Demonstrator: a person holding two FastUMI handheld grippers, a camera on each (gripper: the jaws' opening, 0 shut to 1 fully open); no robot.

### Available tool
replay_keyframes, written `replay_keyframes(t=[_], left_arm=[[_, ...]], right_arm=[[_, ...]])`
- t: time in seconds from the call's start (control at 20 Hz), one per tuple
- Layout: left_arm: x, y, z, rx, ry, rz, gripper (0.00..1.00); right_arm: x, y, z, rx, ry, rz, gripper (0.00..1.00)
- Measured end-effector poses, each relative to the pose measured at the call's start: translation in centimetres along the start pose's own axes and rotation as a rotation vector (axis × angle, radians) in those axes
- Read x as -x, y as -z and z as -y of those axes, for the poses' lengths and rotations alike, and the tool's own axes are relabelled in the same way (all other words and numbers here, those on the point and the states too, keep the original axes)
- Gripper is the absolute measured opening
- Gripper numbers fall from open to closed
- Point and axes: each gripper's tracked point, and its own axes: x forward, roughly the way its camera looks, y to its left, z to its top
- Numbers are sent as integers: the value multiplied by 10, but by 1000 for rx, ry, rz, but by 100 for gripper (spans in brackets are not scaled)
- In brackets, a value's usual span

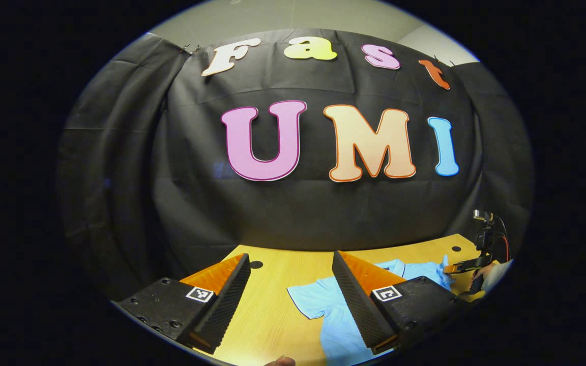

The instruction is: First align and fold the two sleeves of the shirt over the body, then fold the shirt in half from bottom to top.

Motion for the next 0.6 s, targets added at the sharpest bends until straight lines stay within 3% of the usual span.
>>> replay_keyframes(t=[0.35, 0.6], left_arm=[[-13, 21, -5, 32, 5, -40, 97], [-30, 45, -17, 62, -15, -96, 97]], right_arm=[[-11, 32, -99, -13, -148, -51, 6], [-25, 69, -129, 43, -158, -97, 6]])
